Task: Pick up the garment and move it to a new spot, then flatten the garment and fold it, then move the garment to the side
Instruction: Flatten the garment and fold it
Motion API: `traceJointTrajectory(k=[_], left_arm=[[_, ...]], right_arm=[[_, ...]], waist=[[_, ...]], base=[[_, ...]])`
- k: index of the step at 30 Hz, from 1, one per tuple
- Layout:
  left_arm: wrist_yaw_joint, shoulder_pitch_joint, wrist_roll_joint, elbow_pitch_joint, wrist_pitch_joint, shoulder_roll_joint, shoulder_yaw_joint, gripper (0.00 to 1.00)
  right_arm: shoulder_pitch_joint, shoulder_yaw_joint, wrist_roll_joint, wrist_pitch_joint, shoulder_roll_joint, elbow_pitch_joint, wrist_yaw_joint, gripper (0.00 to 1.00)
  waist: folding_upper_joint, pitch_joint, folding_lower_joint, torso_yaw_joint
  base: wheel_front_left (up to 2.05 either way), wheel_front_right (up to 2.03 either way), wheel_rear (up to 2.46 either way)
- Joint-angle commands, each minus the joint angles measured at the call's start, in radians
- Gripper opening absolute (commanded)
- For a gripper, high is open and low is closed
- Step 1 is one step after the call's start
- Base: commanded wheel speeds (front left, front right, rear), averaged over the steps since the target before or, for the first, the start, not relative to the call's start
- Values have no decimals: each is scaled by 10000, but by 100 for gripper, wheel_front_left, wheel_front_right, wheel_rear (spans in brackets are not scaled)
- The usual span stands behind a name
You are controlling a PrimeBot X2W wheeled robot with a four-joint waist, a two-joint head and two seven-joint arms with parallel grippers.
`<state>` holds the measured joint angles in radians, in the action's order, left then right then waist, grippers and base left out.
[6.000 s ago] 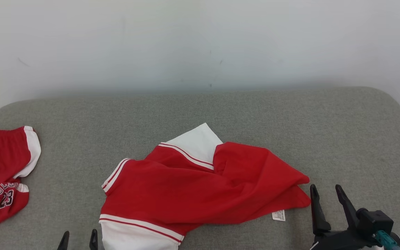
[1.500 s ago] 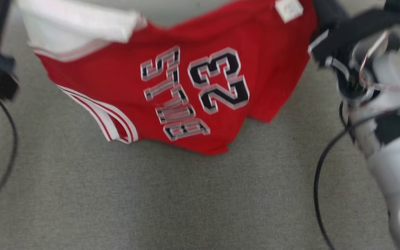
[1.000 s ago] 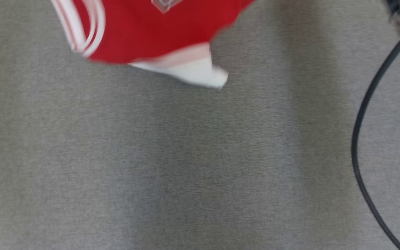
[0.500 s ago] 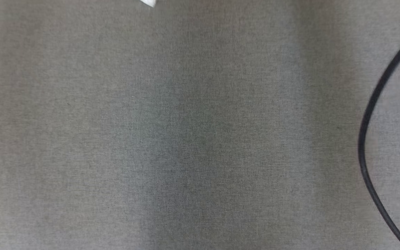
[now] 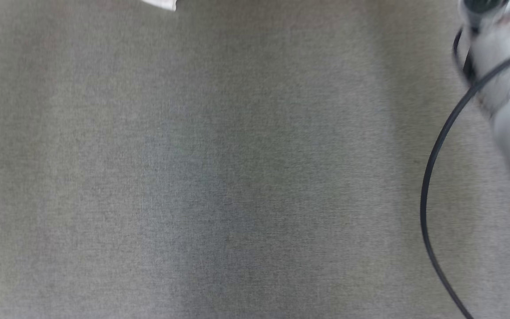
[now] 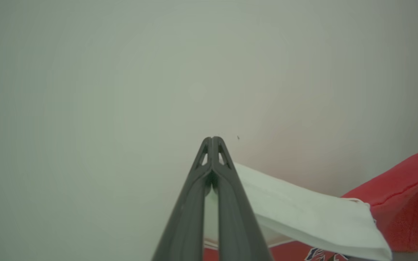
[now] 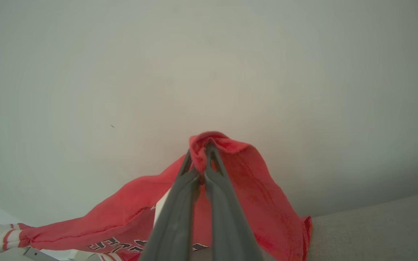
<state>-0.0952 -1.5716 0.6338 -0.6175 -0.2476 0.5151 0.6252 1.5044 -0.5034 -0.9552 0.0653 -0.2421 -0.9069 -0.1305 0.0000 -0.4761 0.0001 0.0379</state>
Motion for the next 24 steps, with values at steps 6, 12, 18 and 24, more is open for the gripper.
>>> traceJointTrajectory(k=[6,12,18,24], left_arm=[[811,2833,373,1894,-131,512,-296,0],[2185,6137,601,4411,-175,977,-777,0],[3276,9232,575,6457,-165,842,-1182,0],[3730,11814,339,7327,-167,186,-1648,0]], right_arm=[[-2596,-642,-813,372,-506,1351,-5,0],[-4804,-1002,-1359,725,-958,2370,-5,0],[-6699,-1073,-1822,1073,-1154,2986,-5,0],[-8429,-1200,-1970,1321,-1207,3237,-5,0]], waist=[[0,1078,-1,-515],[0,1752,-1,-660],[0,2297,-1,-591],[0,2845,-1,-443]], base=[[0,0,0],[0,0,0],[0,0,0],[0,0,0]])
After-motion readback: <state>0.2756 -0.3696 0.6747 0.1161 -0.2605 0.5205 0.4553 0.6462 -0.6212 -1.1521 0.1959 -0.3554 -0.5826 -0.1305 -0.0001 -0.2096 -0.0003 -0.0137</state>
